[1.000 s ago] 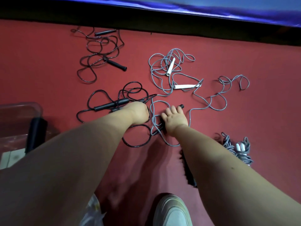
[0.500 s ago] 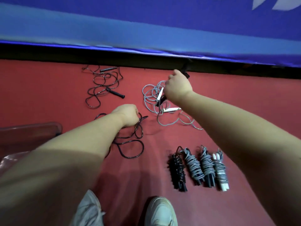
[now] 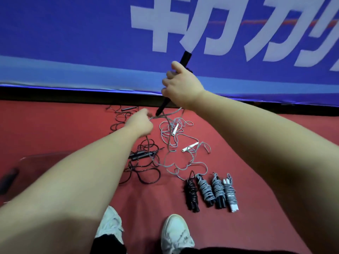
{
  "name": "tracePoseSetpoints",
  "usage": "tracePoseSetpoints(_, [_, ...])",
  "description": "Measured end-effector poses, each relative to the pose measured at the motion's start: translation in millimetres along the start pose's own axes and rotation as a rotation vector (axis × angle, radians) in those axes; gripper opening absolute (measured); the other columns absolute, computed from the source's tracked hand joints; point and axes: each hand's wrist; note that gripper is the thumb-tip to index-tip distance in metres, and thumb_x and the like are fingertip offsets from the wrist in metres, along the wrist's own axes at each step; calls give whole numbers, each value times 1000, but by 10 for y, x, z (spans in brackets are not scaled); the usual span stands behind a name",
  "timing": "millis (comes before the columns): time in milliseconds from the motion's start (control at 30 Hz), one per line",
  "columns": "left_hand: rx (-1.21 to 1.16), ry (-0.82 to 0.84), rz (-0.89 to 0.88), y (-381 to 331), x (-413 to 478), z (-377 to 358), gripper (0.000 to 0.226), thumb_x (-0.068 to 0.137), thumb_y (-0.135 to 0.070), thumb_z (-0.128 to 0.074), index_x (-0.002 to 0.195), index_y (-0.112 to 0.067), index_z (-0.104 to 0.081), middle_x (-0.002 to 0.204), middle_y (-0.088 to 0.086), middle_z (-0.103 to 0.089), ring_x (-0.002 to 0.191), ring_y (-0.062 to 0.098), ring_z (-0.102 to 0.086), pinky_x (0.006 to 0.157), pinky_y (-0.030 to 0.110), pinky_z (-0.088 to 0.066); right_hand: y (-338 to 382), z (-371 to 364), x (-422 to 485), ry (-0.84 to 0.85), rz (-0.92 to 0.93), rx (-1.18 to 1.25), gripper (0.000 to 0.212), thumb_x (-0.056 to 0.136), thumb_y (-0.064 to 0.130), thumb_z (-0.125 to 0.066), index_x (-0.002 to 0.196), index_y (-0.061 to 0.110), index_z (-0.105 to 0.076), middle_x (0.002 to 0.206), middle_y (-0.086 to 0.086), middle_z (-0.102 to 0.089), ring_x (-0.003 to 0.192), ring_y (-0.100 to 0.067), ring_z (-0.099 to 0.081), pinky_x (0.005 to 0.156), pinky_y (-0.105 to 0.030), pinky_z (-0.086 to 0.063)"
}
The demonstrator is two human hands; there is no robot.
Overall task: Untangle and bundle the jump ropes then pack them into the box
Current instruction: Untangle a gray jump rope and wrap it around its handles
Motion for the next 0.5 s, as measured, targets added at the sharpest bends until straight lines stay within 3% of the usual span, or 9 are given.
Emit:
tracePoseSetpoints(67, [-28, 100, 99, 119, -72, 47, 53, 83, 1, -59, 133, -10, -47, 122, 18, -60, 105, 33, -63, 90, 41, -52, -152, 46, -54, -26, -14, 2, 22, 45, 18, -78, 43, 26, -58, 48, 6, -25, 48, -18, -46, 83, -35, -27])
tracePoseSetpoints(133, [-78, 129, 128, 166, -107, 112, 80, 77, -12, -76, 144, -13, -34, 138, 16, -47, 121, 32, -51, 102, 40, -44, -211, 103, -44, -52, -30, 10, 21, 48, 16, -77, 45, 26, -58, 48, 7, -26, 49, -18, -46, 84, -35, -26])
tracePoseSetpoints(233, [-190, 54, -112, 17, -84, 242, 99, 69, -26, -84, 149, -22, -24, 147, 7, -35, 132, 25, -39, 110, 37, -33, -158, 179, 128, -243, -93, -29, 16, 62, 11, -63, 54, 24, -59, 49, 3, -32, 48, -20, -46, 84, -35, -28])
tracePoseSetpoints(300, [-241, 145, -207, -108, -32, 274, 78, 74, -24, -79, 140, -23, -37, 130, -3, -49, 114, 19, -51, 98, 33, -40, -61, 113, 259, -378, -152, -3, 21, 72, 4, -44, 64, 17, -57, 51, 0, -42, 48, -21, -46, 84, -36, -29])
tracePoseSetpoints(400, [-386, 187, -212, -165, 61, 225, 18, 82, -14, -70, 97, -19, -60, 97, 1, -66, 91, 16, -59, 84, 29, -43, 60, -90, 365, -514, -202, 103, 25, 73, -1, -35, 72, 13, -56, 56, -3, -44, 47, -23, -44, 82, -35, -29])
tracePoseSetpoints(500, [-484, 100, -216, -83, 187, 85, 17, 82, -6, -67, 86, -21, -59, 81, -3, -65, 82, 15, -60, 77, 27, -41, 126, -258, 374, -584, -185, 194, 23, 73, -3, -38, 74, 11, -56, 57, -4, -44, 47, -24, -41, 84, -35, -30])
Point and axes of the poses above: each hand's wrist, its own x-axis towards the middle knuckle, its own z-axis out of the back of the hand, y = z × x
